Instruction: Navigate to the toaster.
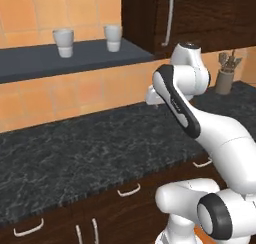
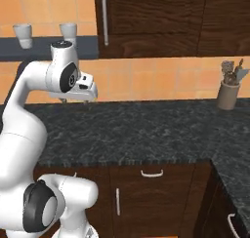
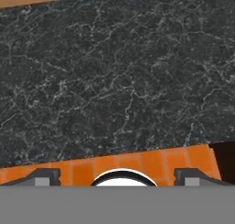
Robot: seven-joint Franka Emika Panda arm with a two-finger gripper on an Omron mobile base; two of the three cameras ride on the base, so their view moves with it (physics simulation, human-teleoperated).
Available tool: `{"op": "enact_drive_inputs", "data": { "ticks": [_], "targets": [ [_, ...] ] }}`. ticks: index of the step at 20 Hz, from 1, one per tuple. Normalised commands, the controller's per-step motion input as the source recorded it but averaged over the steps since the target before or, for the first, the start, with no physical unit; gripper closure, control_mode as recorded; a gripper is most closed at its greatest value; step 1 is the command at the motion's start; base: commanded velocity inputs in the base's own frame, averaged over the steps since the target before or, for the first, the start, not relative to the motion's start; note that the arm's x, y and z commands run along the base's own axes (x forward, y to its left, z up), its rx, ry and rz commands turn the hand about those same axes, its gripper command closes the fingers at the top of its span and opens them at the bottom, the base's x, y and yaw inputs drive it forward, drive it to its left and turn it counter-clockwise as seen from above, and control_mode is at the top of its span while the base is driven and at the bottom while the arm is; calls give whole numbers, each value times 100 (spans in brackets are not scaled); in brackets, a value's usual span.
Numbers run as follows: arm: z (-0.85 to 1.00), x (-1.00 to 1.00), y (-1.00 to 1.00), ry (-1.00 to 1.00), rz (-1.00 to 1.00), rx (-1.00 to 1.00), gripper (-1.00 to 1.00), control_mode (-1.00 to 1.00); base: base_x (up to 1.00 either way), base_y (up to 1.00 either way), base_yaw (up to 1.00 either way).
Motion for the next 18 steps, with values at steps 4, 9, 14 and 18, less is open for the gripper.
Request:
{"op": "enact_drive_inputs", "data": {
  "ticks": [4, 9, 14, 18],
  "targets": [
    [0, 0, 0, 0, 0, 0, -100, 100, 0, -2, -77],
    [0, 0, 0, 0, 0, 0, -100, 100, 0, 0, -86],
    [0, 0, 0, 0, 0, 0, -100, 100, 0, 0, -91],
    [0, 0, 0, 0, 0, 0, -100, 100, 0, 0, -92]
  ]
}}
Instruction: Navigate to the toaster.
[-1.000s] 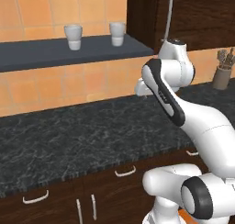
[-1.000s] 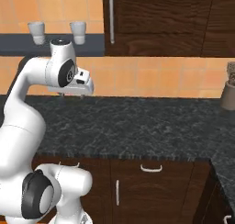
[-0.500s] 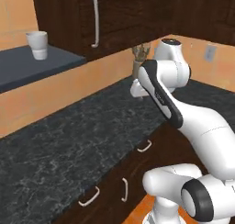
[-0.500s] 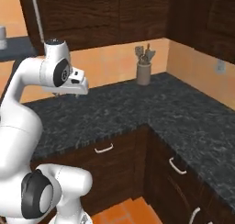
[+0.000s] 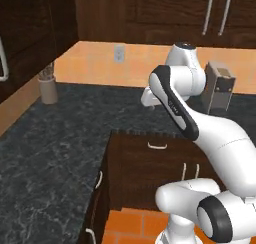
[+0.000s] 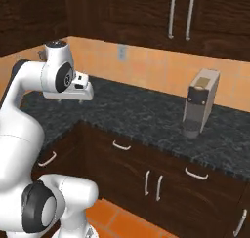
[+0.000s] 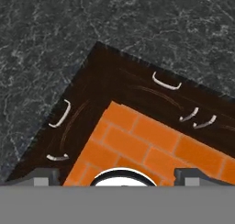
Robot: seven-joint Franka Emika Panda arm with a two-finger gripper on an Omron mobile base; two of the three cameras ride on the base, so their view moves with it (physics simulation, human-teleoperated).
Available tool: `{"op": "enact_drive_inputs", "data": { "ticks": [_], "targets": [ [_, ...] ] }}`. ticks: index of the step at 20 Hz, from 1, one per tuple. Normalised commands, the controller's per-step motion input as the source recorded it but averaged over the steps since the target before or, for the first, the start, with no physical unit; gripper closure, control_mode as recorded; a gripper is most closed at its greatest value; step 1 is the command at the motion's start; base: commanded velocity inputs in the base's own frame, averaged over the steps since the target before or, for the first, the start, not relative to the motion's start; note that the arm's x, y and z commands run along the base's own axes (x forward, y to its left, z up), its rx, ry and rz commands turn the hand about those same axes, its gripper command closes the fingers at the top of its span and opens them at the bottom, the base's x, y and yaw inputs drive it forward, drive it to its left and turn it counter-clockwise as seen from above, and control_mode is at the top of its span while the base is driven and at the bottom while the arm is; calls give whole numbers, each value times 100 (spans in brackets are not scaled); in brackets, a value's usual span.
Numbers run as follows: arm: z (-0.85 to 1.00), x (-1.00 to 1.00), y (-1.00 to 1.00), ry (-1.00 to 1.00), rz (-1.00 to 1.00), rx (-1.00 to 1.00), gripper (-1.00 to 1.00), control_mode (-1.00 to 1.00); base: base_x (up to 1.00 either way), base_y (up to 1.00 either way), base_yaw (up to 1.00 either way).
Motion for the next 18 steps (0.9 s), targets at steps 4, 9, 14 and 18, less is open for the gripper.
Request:
{"op": "enact_drive_inputs", "data": {
  "ticks": [4, 9, 14, 18],
  "targets": [
    [0, 0, 0, 0, 0, 0, -100, 100, 0, 0, -92],
    [0, 0, 0, 0, 0, 0, -100, 100, 0, -4, -33],
    [0, 0, 0, 0, 0, 0, -100, 100, 18, -67, -9],
    [0, 0, 0, 0, 0, 0, -100, 100, 10, -100, -18]
  ]
}}
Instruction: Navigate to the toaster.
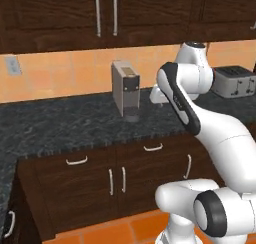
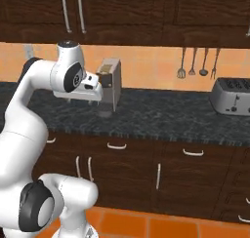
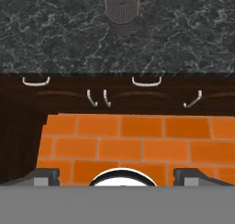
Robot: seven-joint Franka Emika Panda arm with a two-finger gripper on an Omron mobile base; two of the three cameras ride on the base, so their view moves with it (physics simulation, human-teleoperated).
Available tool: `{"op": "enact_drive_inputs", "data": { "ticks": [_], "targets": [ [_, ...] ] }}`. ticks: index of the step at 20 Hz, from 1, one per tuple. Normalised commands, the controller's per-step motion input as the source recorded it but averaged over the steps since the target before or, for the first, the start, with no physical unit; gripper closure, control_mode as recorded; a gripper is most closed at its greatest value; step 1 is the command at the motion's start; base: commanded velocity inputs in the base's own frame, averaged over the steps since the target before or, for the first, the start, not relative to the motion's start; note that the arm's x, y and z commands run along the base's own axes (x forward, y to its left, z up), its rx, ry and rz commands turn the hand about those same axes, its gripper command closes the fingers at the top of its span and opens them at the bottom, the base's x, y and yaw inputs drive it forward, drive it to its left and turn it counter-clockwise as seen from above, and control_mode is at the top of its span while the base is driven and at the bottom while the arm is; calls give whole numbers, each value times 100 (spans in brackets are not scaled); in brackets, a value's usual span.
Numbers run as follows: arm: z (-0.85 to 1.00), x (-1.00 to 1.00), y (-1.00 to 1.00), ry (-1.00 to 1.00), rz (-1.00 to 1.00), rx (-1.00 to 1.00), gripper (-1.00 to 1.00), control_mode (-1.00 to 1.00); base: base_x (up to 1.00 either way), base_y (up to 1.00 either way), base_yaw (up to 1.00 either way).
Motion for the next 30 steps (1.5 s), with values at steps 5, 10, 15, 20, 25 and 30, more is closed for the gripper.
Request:
{"op": "enact_drive_inputs", "data": {
  "ticks": [5, 10, 15, 20, 25, 30],
  "targets": [
    [0, 0, 0, 0, 0, 0, -100, 100, 18, -100, -16],
    [0, 0, 0, 0, 0, 0, -100, 100, 48, -100, -3],
    [0, 0, 0, 0, 0, 0, -100, 100, 58, -100, 0],
    [0, 0, 0, 0, 0, 0, -100, 100, 39, -98, 0],
    [0, 0, 0, 0, 0, 0, -100, 100, 5, -11, 0],
    [0, 0, 0, 0, 0, 0, -100, 100, 64, -3, 0]
  ]
}}
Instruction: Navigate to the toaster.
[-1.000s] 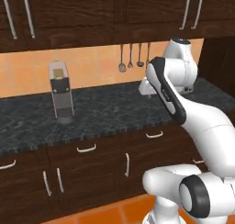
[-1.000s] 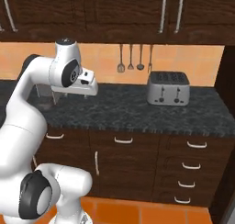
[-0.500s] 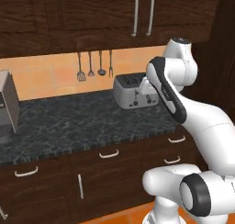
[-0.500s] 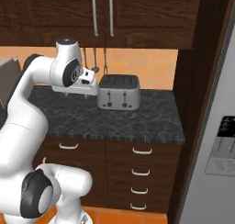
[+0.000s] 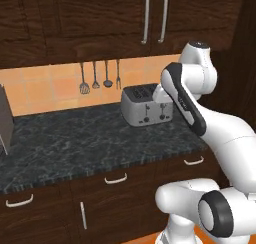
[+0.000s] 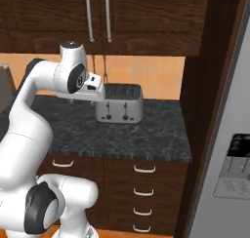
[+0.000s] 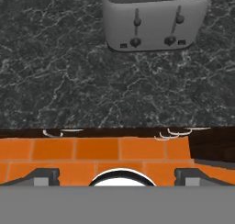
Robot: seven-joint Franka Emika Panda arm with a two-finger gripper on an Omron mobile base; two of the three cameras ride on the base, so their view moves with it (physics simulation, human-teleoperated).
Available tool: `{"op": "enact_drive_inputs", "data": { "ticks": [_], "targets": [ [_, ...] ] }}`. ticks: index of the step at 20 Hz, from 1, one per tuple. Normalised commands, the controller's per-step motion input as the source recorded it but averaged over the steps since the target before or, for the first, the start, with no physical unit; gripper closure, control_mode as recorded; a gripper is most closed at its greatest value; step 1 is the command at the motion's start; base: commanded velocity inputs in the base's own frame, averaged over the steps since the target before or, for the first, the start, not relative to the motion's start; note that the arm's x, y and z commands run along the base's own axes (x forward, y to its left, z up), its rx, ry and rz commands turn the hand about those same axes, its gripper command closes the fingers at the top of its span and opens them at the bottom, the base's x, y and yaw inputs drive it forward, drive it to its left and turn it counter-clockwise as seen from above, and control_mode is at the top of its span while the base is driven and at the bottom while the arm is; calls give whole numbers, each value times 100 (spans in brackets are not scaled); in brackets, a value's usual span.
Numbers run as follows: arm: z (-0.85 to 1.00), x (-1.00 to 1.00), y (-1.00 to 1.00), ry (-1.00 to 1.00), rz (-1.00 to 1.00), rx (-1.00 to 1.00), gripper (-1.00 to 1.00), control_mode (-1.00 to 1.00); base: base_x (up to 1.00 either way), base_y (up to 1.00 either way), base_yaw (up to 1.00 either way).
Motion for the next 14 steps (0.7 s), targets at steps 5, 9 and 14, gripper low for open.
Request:
{"op": "enact_drive_inputs", "data": {
  "ticks": [5, 9, 14],
  "targets": [
    [0, 0, 0, 0, 0, 0, -100, 100, 46, -29, 0],
    [0, 0, 0, 0, 0, 0, -100, 100, 56, -55, 0],
    [0, 0, 0, 0, 0, 0, -100, 100, 18, -19, 0]
  ]
}}
